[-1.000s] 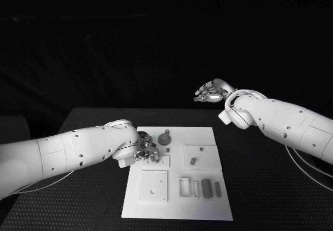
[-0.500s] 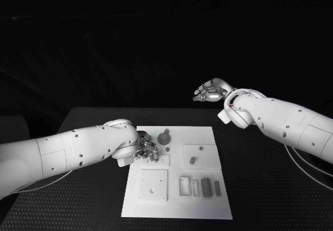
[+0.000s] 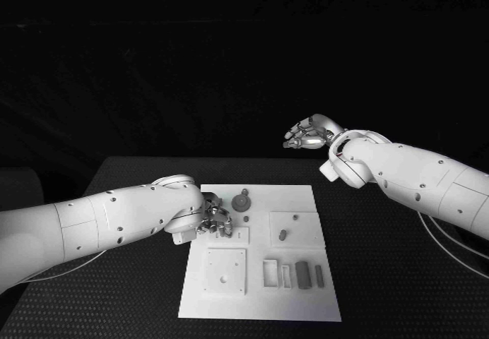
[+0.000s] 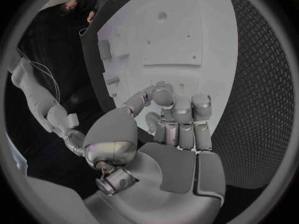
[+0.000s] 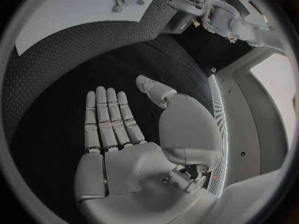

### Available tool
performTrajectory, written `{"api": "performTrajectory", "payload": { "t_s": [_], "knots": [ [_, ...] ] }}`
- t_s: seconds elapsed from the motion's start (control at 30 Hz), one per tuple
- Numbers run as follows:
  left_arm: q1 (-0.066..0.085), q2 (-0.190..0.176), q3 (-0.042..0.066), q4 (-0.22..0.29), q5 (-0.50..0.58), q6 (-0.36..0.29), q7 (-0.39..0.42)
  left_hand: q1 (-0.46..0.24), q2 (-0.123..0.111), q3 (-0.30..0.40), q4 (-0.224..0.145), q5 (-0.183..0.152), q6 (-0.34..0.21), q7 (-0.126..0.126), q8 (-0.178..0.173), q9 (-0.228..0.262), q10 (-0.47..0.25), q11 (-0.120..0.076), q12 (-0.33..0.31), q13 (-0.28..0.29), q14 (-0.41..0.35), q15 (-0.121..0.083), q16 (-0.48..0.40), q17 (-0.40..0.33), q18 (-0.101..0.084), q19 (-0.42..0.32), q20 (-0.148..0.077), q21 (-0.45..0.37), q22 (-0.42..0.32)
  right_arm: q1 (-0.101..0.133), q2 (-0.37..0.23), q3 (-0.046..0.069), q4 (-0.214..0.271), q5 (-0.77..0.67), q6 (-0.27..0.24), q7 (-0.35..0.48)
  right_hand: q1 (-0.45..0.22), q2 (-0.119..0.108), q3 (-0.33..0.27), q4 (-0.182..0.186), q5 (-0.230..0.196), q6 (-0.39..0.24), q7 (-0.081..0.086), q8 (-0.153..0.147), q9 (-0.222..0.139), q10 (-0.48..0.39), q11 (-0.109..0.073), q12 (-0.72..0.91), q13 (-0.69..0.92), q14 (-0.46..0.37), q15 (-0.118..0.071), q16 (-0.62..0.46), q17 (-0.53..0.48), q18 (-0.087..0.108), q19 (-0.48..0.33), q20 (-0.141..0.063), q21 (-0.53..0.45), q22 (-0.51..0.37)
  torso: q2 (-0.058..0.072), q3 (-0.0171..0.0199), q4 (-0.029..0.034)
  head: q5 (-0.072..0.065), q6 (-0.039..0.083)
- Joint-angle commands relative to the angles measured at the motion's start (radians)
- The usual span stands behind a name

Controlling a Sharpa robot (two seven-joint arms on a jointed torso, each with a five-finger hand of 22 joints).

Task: Assemble the parts on the task board

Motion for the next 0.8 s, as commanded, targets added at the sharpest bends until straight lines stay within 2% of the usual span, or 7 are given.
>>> {"api": "performTrajectory", "payload": {
  "t_s": [0.03,0.4,0.8],
  "knots": [
    [-0.001,0.003,0.001,-0.001,-0.011,0.015,0.003,-0.003,0.007,0.051,0.000,0.003,0.094,-0.065,0.005,0.158,-0.010,-0.014,0.003,0.002,0.048,-0.061,0.006,-0.001,0.015,0.005,-0.123,0.004,0.017,0.000,0.001,0.000,0.003,-0.001,0.013,0.012,0.011,0.000,-0.002,-0.007,0.004,-0.005,0.001,0.006,-0.001,0.006,0.001,-0.006,-0.001,-0.006,0.003,-0.007,-0.001,-0.007,-0.007,-0.002,-0.006,0.001,0.000,0.0003,0.0000,-0.001,-0.001],
    [-0.008,0.010,0.001,-0.009,-0.043,0.018,0.008,-0.004,0.006,0.052,0.000,0.004,0.094,-0.065,0.005,0.160,-0.010,-0.014,0.003,0.002,0.048,-0.061,0.006,-0.001,0.015,0.005,-0.123,0.004,0.017,0.000,0.001,0.000,0.007,-0.003,0.015,0.010,0.010,0.001,-0.002,-0.007,0.005,-0.005,0.001,0.007,-0.002,0.006,0.001,-0.006,-0.002,-0.006,0.003,-0.007,-0.001,-0.007,-0.007,-0.002,-0.006,0.002,0.000,0.0001,-0.0010,-0.001,-0.003],
    [-0.009,0.012,0.001,-0.017,-0.043,0.021,0.009,-0.005,0.006,0.055,0.000,0.010,0.094,-0.065,0.004,0.163,-0.011,-0.014,0.001,0.001,0.047,-0.062,0.007,-0.004,0.015,0.005,-0.122,0.005,0.016,0.000,0.001,0.000,0.009,-0.004,0.018,0.010,0.009,0.001,-0.004,-0.007,0.006,-0.004,0.001,0.007,-0.003,0.007,0.001,-0.007,-0.005,-0.010,0.005,-0.009,-0.003,-0.007,-0.010,-0.001,-0.009,0.003,0.000,0.0000,0.0002,-0.002,-0.005]
  ]
}}
